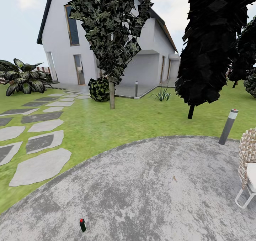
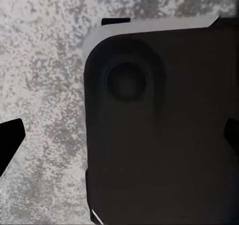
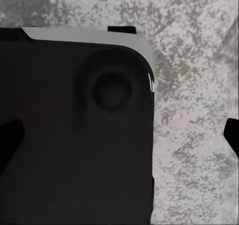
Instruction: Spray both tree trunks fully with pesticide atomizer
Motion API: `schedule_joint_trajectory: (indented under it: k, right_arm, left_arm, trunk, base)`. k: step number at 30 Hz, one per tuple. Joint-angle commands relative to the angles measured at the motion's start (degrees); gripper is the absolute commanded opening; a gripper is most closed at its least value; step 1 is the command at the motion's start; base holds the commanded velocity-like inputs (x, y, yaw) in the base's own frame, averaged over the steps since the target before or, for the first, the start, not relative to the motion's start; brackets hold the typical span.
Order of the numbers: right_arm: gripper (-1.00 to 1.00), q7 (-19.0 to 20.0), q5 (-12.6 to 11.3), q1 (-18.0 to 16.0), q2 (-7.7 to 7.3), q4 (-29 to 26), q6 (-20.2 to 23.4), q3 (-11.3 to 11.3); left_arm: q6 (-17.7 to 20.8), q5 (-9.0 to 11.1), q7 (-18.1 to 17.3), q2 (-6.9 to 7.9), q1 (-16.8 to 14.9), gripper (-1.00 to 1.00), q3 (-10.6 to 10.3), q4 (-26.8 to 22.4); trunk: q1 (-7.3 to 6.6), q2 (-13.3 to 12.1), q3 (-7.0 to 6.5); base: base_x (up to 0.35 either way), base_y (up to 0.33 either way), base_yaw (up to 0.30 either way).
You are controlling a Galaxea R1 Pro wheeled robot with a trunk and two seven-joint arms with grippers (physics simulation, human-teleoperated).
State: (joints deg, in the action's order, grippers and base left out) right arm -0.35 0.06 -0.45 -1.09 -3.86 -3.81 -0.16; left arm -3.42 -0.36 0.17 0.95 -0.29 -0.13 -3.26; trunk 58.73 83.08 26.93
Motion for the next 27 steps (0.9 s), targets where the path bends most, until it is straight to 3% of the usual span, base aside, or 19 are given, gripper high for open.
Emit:
schedule_joint_trajectory:
  k: [1,6,7,9,12,14,19,27]
  right_arm:
    - [1.0,0.0,0.0,0.0,-0.33,-0.3,-0.3,0.0]
    - [1.0,0.0,0.0,-0.1,-1.94,-2.0,-1.9,-0.1]
    - [1.0,0.0,0.0,-0.1,-2.75,-18.3,-6.4,-0.1]
    - [1.0,0.0,0.0,-0.3,-2.77,-20.4,-8.1,-0.1]
    - [1.0,0.0,-0.1,-0.4,-2.75,-22.5,-13.0,-0.2]
    - [1.0,0.0,-0.2,-2.2,-2.64,-24.0,-16.0,-0.1]
    - [1.0,0.1,-0.1,-8.2,-2.66,-24.5,-16.8,-0.1]
    - [1.0,0.1,0.0,-9.2,-2.53,-23.5,-16.8,0.0]
  left_arm:
    - [-0.3,0.0,0.0,0.04,-0.1,1.0,0.0,-0.3]
    - [-1.9,-0.2,0.0,1.36,-1.7,1.0,-0.1,-2.0]
    - [-9.2,-0.2,-0.1,1.42,-2.0,1.0,-0.1,-5.8]
    - [-9.2,-0.3,-0.1,1.66,-2.2,1.0,-0.2,-8.3]
    - [-9.2,-0.2,0.0,1.89,-3.4,1.0,-0.1,-12.1]
    - [-9.3,0.1,0.0,2.19,-6.3,1.0,0.0,-13.9]
    - [-9.6,0.3,0.0,2.44,-10.1,1.0,0.0,-16.0]
    - [-10.7,0.3,-0.2,3.31,-10.4,1.0,1.8,-19.5]
  trunk:
    - [0.0,0.0,0.0]
    - [0.0,0.0,0.0]
    - [0.0,0.0,0.0]
    - [0.0,0.0,0.0]
    - [0.0,0.0,0.0]
    - [0.0,0.0,0.0]
    - [0.0,0.0,0.0]
    - [0.0,0.0,0.0]
  base:
    - [0.0,0.0,0.0]
    - [0.0,0.0,0.0]
    - [0.0,0.0,0.0]
    - [0.0,0.0,0.0]
    - [0.0,0.0,0.0]
    - [0.0,0.0,0.0]
    - [0.0,0.0,0.0]
    - [0.0,0.0,0.0]
